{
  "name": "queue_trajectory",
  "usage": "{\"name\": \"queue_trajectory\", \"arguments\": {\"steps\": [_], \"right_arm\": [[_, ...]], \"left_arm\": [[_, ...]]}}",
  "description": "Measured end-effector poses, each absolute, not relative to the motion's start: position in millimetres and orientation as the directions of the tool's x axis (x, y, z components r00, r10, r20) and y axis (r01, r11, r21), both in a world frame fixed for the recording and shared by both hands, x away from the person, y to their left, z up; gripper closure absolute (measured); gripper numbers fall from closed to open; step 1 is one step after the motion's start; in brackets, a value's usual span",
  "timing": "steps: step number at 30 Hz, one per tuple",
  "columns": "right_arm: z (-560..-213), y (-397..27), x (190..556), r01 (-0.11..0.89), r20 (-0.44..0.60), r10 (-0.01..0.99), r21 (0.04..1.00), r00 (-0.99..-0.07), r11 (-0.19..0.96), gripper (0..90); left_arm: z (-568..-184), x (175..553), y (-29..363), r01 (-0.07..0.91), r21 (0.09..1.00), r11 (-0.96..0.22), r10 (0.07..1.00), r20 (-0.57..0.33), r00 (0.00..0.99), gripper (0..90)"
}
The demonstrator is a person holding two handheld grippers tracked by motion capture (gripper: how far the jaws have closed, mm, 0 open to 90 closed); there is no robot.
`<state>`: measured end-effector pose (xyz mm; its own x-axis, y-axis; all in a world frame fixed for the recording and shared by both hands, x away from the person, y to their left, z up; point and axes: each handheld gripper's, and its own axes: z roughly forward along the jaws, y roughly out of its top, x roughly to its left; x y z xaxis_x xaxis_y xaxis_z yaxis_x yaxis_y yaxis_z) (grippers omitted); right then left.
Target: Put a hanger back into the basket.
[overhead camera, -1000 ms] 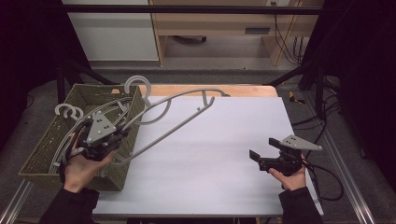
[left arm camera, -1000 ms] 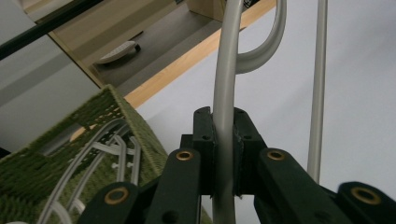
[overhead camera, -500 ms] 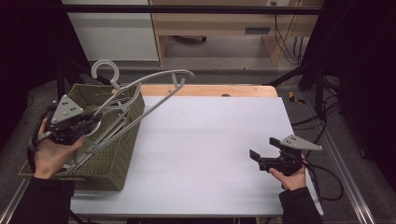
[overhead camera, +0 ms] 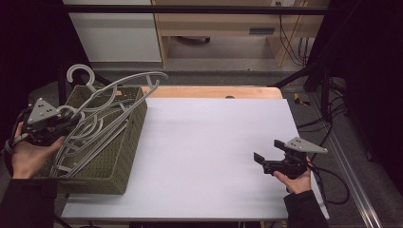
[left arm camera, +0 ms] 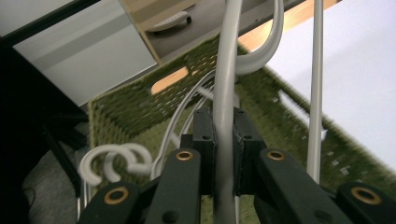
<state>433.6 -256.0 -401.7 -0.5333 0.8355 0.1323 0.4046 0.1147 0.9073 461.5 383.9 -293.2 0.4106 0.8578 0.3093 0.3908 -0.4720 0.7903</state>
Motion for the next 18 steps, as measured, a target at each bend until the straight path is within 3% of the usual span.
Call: {"name": "queue_trajectory", "arguments": {"steps": [18], "right_arm": [[-402, -256, 433, 0.398, 0.127, 0.835, 0.910, -0.536, 0.117, 3.1]], "left_arm": [[-322, 470, 430, 0.470, 0.765, -0.440, 0.887, 0.289, 0.360, 82.4]]}}
